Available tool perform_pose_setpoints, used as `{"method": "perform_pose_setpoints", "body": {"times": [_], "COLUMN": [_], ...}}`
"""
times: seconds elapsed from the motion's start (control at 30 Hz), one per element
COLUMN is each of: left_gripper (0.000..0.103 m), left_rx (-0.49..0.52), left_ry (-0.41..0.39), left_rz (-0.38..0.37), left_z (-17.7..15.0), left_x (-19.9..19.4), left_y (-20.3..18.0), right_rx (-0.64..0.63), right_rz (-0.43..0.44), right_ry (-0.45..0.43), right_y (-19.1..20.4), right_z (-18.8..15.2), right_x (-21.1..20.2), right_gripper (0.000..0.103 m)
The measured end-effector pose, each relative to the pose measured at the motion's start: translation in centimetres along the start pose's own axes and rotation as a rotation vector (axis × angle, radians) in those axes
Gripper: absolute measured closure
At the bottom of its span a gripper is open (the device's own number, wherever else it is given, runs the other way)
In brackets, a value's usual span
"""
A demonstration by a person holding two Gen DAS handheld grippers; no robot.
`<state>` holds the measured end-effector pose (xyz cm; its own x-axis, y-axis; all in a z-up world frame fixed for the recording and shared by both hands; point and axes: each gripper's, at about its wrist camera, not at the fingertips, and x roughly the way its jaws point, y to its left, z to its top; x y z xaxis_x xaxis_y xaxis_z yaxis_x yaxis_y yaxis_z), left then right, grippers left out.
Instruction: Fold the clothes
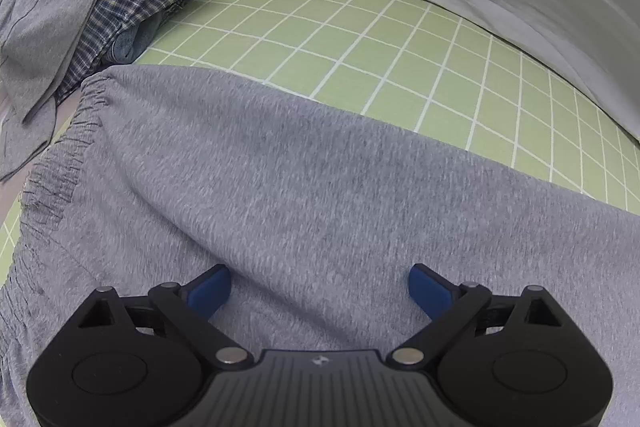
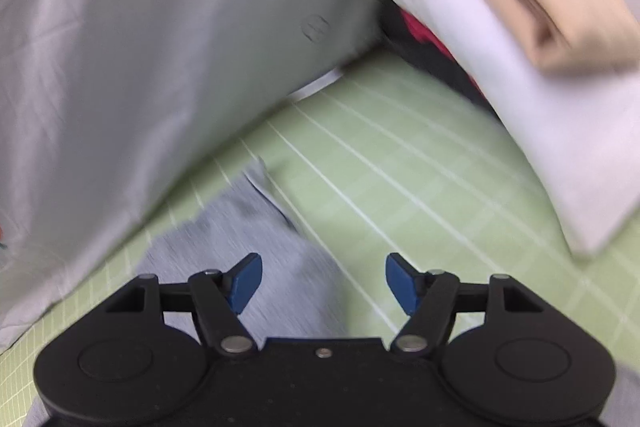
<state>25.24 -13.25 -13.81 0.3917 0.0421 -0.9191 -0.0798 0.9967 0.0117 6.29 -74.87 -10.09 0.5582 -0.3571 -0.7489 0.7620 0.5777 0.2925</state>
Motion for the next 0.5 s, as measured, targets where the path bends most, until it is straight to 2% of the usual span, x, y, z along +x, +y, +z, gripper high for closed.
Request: {"method": "perform_pose_setpoints", "body": {"times": [0.1, 0.13, 0.17, 0.2, 0.23, 0.27, 0.4, 0.47, 0.5], "left_gripper": [0.007, 0.007, 0.007, 0.007, 0.007, 0.007, 0.004, 0.002, 0.002], "left_rx": [-0.001, -0.002, -0.003, -0.005, -0.006, -0.007, 0.002, 0.003, 0.000], "left_ry": [0.009, 0.010, 0.010, 0.011, 0.010, 0.009, 0.010, 0.009, 0.008], "left_rz": [0.000, 0.000, 0.001, 0.002, 0.002, 0.002, -0.002, -0.001, 0.000], "left_z": [0.1, 0.1, 0.1, 0.1, 0.1, 0.0, 0.0, -0.1, -0.1], "left_x": [0.1, 0.1, 0.1, 0.1, 0.1, 0.1, 0.2, 0.2, 0.3], "left_y": [0.1, 0.1, 0.1, 0.1, 0.2, 0.2, 0.2, 0.2, 0.2], "right_rx": [0.033, 0.034, 0.032, 0.020, -0.002, -0.033, -0.262, -0.371, -0.380], "right_rz": [0.020, 0.042, 0.064, 0.082, 0.079, 0.072, -0.006, -0.076, -0.147], "right_ry": [0.041, 0.042, 0.042, 0.040, 0.031, 0.009, -0.205, -0.247, -0.208], "right_y": [-0.6, -0.4, -0.3, 0.1, 0.6, 1.2, 5.2, 6.5, 6.2], "right_z": [-1.2, -1.4, -1.5, -1.5, -1.1, -0.7, 1.3, 1.3, 1.0], "right_x": [0.9, 1.1, 1.4, 1.5, 1.3, 0.9, -3.6, -4.4, -3.3], "right_gripper": [0.033, 0.043, 0.056, 0.094, 0.100, 0.100, 0.100, 0.099, 0.085]}}
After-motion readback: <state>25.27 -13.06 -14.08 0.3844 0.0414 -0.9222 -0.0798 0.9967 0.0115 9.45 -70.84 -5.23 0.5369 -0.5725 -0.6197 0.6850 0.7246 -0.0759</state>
